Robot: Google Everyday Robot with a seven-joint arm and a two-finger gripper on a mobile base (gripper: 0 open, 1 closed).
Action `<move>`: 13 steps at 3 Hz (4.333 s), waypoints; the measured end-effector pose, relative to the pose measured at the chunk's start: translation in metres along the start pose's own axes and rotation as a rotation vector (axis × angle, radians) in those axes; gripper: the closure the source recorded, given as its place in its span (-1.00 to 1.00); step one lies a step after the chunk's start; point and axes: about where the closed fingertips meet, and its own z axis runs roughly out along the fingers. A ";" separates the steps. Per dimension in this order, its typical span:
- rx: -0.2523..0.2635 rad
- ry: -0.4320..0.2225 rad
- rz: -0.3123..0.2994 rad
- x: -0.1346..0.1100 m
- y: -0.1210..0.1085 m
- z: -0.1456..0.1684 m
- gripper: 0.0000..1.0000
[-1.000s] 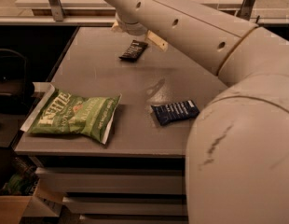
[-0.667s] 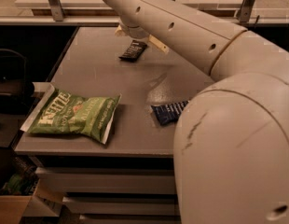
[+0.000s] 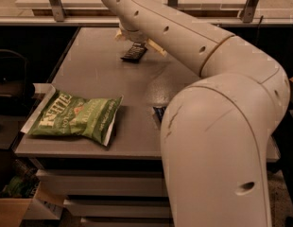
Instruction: Move rxbar chocolate near green jalapeno chip bag
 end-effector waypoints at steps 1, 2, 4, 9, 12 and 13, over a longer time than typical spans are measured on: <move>0.015 -0.022 -0.022 -0.004 -0.008 0.008 -1.00; 0.029 -0.039 -0.029 -0.007 -0.011 0.012 -0.66; 0.051 -0.059 -0.026 -0.011 -0.011 0.011 0.25; 0.081 -0.049 -0.061 -0.002 -0.009 -0.044 1.00; 0.258 -0.303 -0.228 -0.064 -0.031 -0.113 1.00; 0.279 -0.360 -0.245 -0.084 -0.036 -0.120 0.65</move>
Offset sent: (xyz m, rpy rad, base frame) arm 0.0053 0.0161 -0.0105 0.0464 0.0308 0.0615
